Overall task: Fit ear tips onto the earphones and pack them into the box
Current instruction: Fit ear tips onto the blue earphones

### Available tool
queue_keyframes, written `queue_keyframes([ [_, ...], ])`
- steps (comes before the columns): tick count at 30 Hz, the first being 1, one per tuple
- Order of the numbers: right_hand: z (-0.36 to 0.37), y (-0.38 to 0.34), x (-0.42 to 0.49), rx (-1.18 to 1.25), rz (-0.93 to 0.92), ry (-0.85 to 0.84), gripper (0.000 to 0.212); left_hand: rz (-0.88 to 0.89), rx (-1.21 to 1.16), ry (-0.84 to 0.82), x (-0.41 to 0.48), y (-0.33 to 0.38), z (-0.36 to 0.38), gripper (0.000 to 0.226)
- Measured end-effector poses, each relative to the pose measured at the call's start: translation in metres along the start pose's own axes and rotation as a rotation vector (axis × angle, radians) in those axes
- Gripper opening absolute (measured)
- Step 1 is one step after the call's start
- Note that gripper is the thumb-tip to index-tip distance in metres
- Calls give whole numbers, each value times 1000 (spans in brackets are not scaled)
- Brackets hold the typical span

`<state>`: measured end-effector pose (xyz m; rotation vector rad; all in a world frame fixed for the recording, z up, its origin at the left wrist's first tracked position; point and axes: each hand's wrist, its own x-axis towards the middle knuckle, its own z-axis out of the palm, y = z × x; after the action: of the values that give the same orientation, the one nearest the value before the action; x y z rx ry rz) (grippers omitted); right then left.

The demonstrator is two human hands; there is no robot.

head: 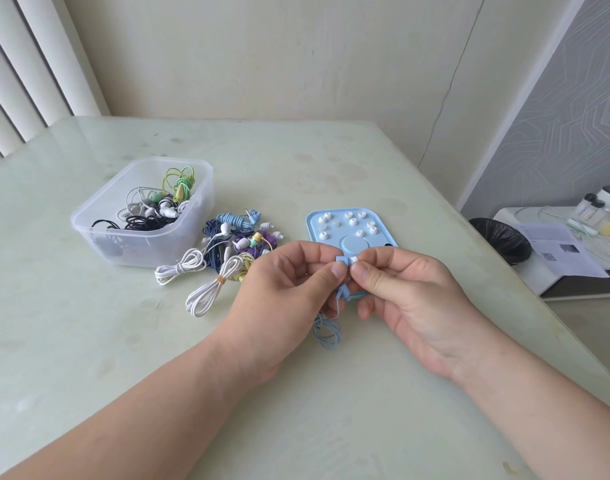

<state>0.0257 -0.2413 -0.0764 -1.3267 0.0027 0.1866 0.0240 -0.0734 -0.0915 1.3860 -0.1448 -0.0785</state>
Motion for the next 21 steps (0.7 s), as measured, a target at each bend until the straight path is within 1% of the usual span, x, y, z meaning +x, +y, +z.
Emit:
queue_keyframes([
  [3,1,0,-1,1,-10,1,24,0,-9,-3,0,0,0,5],
  [11,4,3,-3,-8,-53,29,16,-8,-2,17,1,0,-1,8],
  [18,2,7,-2,-19,-94,56,24,-17,-29,1,1,-2,-2,7],
  [21,1,5,-2,2,-79,25,20,-15,-29,-11,0,-1,-1,6],
])
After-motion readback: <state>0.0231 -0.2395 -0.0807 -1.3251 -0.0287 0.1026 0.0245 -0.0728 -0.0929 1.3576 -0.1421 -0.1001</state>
